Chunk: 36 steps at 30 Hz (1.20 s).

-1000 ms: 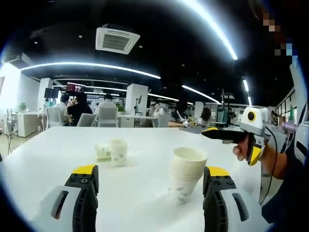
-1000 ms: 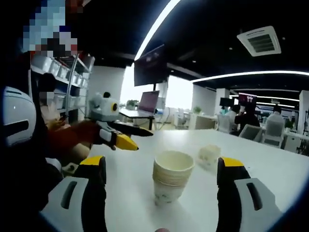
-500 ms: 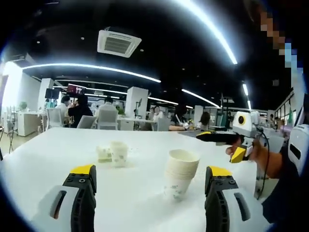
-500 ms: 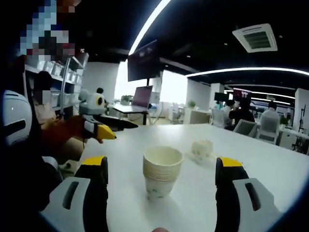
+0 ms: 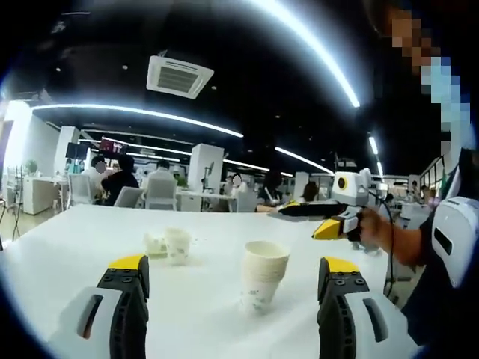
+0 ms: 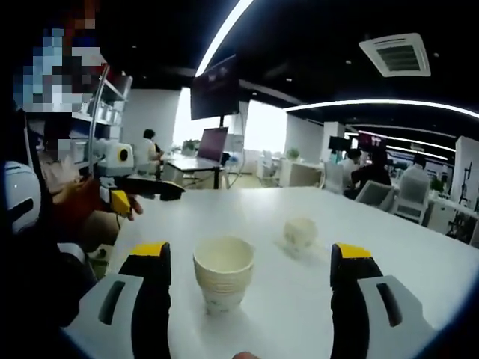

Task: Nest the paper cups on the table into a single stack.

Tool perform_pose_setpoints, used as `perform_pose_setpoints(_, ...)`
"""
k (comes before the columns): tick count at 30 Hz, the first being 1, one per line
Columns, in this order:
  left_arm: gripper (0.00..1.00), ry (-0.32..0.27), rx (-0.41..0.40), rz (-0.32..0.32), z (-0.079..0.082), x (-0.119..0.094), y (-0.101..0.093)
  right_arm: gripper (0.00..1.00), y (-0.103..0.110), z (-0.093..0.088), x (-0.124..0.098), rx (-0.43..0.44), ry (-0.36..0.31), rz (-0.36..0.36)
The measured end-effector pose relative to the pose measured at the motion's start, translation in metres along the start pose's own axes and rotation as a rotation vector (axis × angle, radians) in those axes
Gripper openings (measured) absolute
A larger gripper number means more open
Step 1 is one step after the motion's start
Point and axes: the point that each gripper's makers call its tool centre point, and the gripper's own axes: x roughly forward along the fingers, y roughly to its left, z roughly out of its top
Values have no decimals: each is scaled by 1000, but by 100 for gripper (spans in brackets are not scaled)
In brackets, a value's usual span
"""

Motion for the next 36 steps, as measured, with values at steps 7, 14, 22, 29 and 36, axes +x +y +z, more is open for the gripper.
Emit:
perform_pose_setpoints(7,99,42,40,22,-5,-4,-1,90,-14,-4,2,-6,54,-28)
perform_pose_setpoints(14,99,36,57,85,4,-16,9,87,-35,-6,9,38,87,-47)
perform_pose_setpoints(22,99,18,51,116,9,-29,14,85,-55,-7,32,102,98,-32)
perform_pose_setpoints(29,99,33,67,157,6,-38,20,82,-69,-21,59,121,144,-33)
perform_pose_setpoints(36,99,41,71,186,4,-45,25,77,-85,-42,91,112,196,-51)
